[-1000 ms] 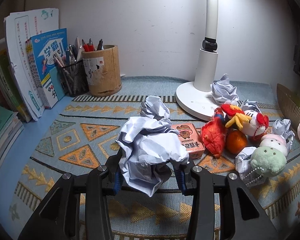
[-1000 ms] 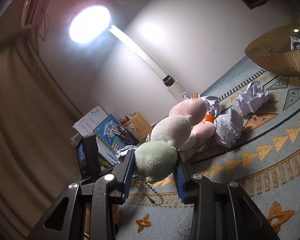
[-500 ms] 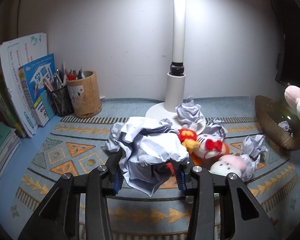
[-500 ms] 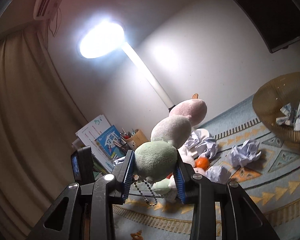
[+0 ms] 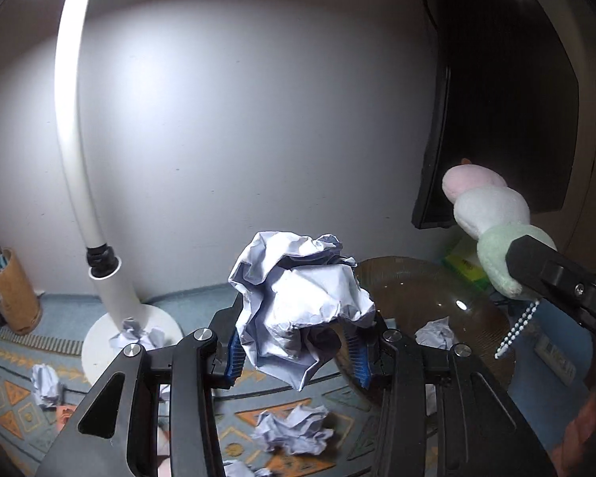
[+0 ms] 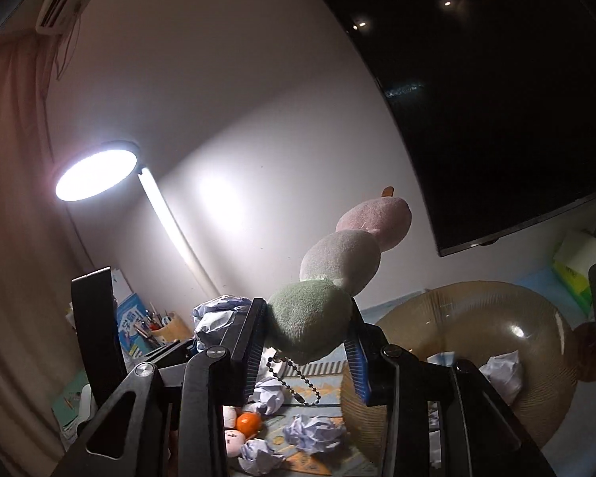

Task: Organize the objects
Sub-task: 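Lift the paper ball and plush chain over to the brown bowl, then open both tools to drop the items into the bowl and withdraw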

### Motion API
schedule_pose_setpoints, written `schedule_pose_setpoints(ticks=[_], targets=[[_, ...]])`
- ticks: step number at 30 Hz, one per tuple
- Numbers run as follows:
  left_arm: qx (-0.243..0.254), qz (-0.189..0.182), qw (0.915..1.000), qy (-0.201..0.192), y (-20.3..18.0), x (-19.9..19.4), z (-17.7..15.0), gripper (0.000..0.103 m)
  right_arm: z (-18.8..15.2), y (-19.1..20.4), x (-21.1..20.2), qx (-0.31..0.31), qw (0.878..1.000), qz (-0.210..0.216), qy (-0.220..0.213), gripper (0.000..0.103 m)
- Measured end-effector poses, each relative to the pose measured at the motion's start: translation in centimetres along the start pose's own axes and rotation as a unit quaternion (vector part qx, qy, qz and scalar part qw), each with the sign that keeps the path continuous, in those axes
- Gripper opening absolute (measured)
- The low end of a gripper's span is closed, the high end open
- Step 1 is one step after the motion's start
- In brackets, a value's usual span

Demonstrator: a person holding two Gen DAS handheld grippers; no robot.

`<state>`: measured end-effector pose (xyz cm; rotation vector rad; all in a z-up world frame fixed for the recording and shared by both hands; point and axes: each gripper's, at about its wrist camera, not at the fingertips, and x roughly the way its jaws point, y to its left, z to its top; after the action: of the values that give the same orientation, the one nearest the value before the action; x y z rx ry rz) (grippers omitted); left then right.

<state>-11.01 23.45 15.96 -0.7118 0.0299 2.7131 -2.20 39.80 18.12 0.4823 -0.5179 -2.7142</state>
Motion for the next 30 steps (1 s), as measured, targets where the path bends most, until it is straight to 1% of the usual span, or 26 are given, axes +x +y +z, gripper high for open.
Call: schedule_pose_setpoints(ticks=[4, 6, 7, 8, 9, 10, 11, 12, 14, 18, 21, 25, 28, 30], targets=[[0.013, -0.031, 0.9993, 0.017, -3.1, 3.5, 0.0, 0.040, 1.4, -3.0, 1.0, -0.010, 0.999, -0.032, 0.015, 0.037], [0.010, -0.046, 0.9984, 0.030, -4.0, 5.1, -0.2, 0.040, 1.6, -4.4, 1.7, -0.010, 0.999, -0.041, 0.031, 0.040], [0.011, -0.052, 0.9979, 0.038, -4.4, 5.9, -0.4, 0.041, 1.6, -5.0, 2.0, -0.009, 0.998, -0.048, 0.039, 0.058], [0.013, -0.052, 0.9972, 0.052, -4.8, 6.8, -0.8, 0.055, 1.4, -5.7, 2.5, -0.006, 0.997, -0.055, 0.048, 0.078], [0.012, -0.065, 0.9948, 0.077, -5.1, 7.8, -1.2, 0.090, 1.2, -6.5, 3.0, 0.003, 0.996, -0.062, 0.065, 0.101], [0.008, -0.089, 0.9900, 0.109, -5.4, 8.9, -1.7, 0.101, 1.2, -7.8, 3.7, 0.013, 0.993, -0.069, 0.094, 0.103], [0.004, -0.109, 0.9864, 0.123, -5.6, 9.5, -2.2, 0.103, 1.1, -8.5, 4.2, 0.021, 0.990, -0.080, 0.113, 0.103], [0.002, -0.112, 0.9858, 0.125, -5.6, 9.7, -2.6, 0.103, 0.9, -9.2, 4.2, 0.028, 0.989, -0.092, 0.111, 0.103], [0.010, -0.093, 0.9885, 0.119, -5.8, 9.7, -3.2, 0.103, 0.6, -10.0, 3.3, 0.036, 0.990, -0.105, 0.090, 0.103], [0.013, -0.092, 0.9893, 0.113, -5.4, 9.6, -3.3, 0.103, 0.6, -10.2, 2.3, 0.049, 0.990, -0.104, 0.078, 0.103], [0.013, -0.078, 0.9919, 0.100, -4.7, 8.9, -2.5, 0.103, 0.9, -8.9, 2.0, 0.048, 0.991, -0.097, 0.083, 0.103], [0.007, -0.066, 0.9948, 0.078, -4.0, 6.2, -1.4, 0.103, 1.1, -5.2, 1.8, 0.013, 0.992, -0.093, 0.080, 0.103], [0.008, -0.045, 0.9972, 0.059, -1.3, 3.2, -0.6, 0.103, 0.8, -1.9, 2.1, -0.026, 0.992, -0.085, 0.086, 0.103], [0.009, -0.021, 0.9986, 0.048, 1.2, 1.8, -0.2, 0.103, 0.2, 0.6, 2.6, -0.053, 0.991, -0.080, 0.093, 0.103]])
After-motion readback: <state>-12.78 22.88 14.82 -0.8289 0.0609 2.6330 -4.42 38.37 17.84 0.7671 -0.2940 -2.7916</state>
